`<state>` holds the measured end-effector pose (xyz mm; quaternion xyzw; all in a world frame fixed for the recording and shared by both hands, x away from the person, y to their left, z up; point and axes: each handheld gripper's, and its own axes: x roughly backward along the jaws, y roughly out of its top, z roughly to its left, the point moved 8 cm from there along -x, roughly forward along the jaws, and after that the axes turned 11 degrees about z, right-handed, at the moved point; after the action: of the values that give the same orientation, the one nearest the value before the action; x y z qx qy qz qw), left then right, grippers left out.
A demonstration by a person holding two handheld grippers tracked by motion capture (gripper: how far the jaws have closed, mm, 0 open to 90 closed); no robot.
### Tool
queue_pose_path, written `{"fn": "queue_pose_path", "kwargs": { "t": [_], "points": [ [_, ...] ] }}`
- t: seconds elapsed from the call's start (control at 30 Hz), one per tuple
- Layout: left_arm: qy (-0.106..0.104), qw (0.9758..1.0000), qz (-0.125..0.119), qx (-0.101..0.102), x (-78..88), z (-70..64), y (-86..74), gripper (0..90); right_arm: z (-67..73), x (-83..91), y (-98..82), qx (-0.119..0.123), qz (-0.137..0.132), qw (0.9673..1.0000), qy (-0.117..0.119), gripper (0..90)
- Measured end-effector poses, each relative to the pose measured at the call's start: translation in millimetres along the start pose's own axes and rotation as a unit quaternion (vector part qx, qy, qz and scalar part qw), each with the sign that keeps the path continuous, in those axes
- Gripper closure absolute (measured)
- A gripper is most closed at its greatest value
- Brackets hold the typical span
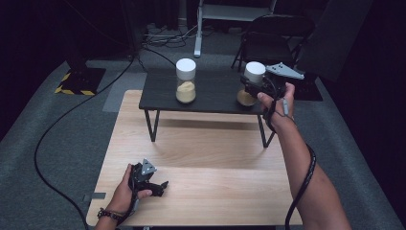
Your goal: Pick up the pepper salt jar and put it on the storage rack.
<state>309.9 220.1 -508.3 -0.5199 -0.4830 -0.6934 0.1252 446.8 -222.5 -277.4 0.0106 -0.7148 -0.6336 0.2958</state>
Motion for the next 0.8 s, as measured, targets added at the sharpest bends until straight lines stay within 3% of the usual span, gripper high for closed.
{"fn": "queue_pose_path", "kwargs": {
  "t": [0.27, 0.8],
  "points": [
    [0.000, 1.0000, 0.000, 0.000, 0.0, 0.0, 0.0, 0.5, 0.4, -9.7, -3.2, -0.004, 0.002, 1.0000, -0.006, 34.2],
    [0.000, 1.0000, 0.000, 0.000, 0.0, 0.1, 0.0, 0.5, -2.4, -10.3, -2.2, -0.007, 0.008, 0.9999, -0.004, 33.6]
  ]
}}
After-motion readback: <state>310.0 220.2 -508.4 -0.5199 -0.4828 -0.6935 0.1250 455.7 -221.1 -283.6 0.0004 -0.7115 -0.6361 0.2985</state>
